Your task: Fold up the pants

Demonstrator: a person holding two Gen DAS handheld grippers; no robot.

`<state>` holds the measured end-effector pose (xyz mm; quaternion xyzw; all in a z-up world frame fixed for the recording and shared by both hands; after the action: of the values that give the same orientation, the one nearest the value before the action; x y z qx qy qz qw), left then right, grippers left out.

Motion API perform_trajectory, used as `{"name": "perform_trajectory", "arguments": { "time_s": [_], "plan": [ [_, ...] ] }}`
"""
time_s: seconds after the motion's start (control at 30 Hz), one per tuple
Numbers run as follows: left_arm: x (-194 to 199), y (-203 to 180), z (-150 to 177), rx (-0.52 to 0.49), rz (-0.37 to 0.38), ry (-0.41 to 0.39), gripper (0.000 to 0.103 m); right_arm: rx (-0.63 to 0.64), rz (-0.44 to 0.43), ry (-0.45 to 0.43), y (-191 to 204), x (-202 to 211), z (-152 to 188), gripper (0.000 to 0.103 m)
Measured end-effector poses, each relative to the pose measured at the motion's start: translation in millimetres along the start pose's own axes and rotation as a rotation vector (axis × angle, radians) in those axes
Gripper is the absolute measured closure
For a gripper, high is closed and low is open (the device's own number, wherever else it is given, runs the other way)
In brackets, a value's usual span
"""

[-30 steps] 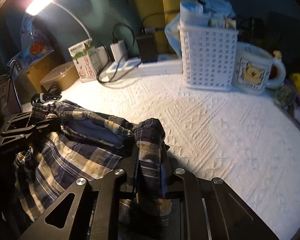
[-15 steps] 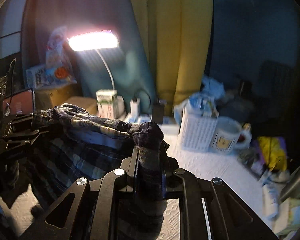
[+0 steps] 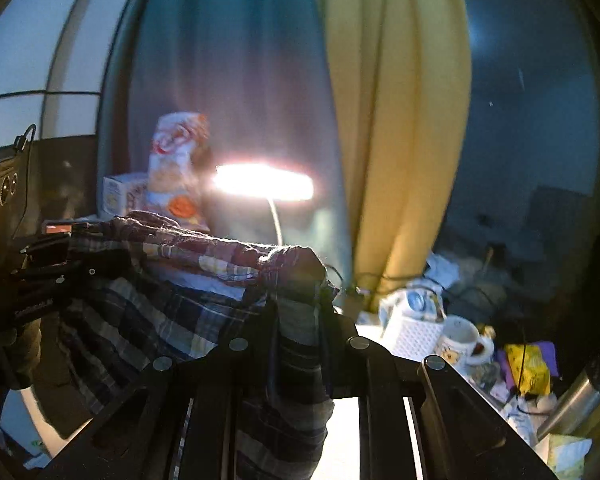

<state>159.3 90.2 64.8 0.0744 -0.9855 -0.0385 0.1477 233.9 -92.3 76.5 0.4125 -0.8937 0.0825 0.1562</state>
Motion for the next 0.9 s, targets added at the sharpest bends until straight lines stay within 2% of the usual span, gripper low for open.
{"name": "perform_trajectory", "arguments": {
  "time_s": [0.3, 0.53, 0.7, 0.9],
  "plan": [
    [63, 46, 1, 0.002, -0.111, -0.073, 0.085, 0.06, -0.073, -0.086, 64, 9, -24, 0.087],
    [87, 83, 6, 0.004, -0.2, -0.09, 0.085, 0.07, -0.151, -0.119, 102, 1, -41, 0.087],
    [82, 103, 20, 0.026, -0.23, -0.05, 0.085, 0.065, -0.192, -0.097, 123, -20, -42, 0.086],
    [28, 122, 52, 0.07, -0.23, 0.081, 0.085, 0.002, -0.208, 0.011, 117, -83, -23, 0.087]
  ]
}}
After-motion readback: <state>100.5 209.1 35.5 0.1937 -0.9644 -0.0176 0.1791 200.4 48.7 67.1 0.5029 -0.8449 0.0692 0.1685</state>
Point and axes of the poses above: each gripper's, at about its wrist camera, not at the fingertips, and x roughly against the way its jaws point, y to its left, z to its underside, the point moved 2 cm from there along -x, roughly the way its jaws point, and after that the axes turned 12 degrees about -z, right-handed, at the moved point
